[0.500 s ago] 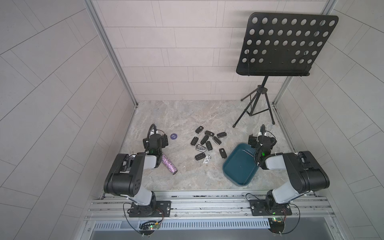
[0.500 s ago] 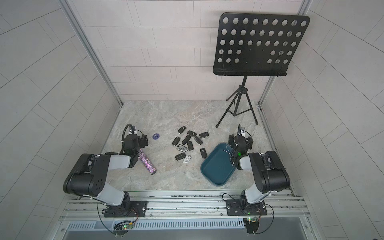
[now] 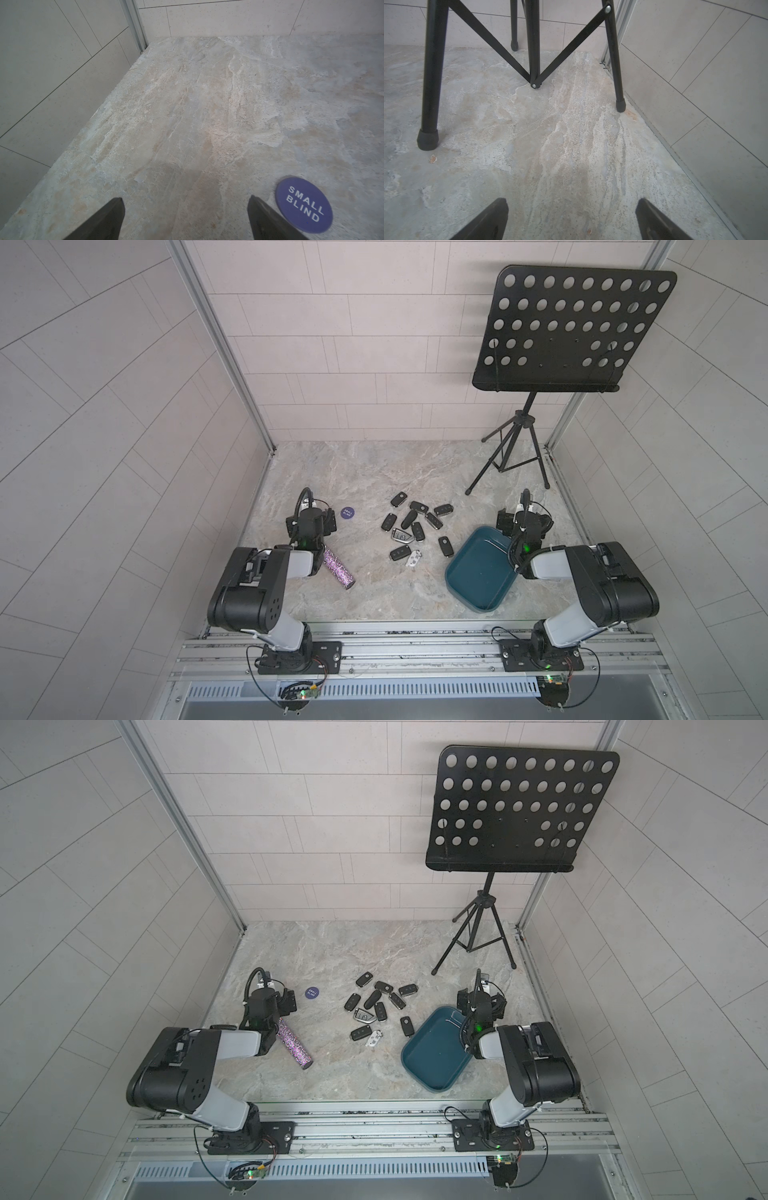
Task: Place the car key into the storage box
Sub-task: Adjust the storage box at the center of the board.
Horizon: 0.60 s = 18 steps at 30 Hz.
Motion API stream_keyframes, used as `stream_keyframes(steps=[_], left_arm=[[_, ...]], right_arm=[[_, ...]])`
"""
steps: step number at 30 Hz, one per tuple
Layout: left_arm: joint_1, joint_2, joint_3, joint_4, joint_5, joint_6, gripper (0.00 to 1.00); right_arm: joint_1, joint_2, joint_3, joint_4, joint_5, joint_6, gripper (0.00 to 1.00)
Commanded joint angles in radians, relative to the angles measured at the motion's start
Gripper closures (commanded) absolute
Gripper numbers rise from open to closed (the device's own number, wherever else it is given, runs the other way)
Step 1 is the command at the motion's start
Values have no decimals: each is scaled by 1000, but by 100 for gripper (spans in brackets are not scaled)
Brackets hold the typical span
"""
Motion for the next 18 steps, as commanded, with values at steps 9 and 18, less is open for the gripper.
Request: stream_keyframes(steps=[9,18], left_arm=[[1,-17,10,6,-4,8,0],[1,-16,10,10,-3,7,0]], right_arm=[[0,-20,0,1,-1,-5,1],[0,-28,11,-31,-6,-2,0]])
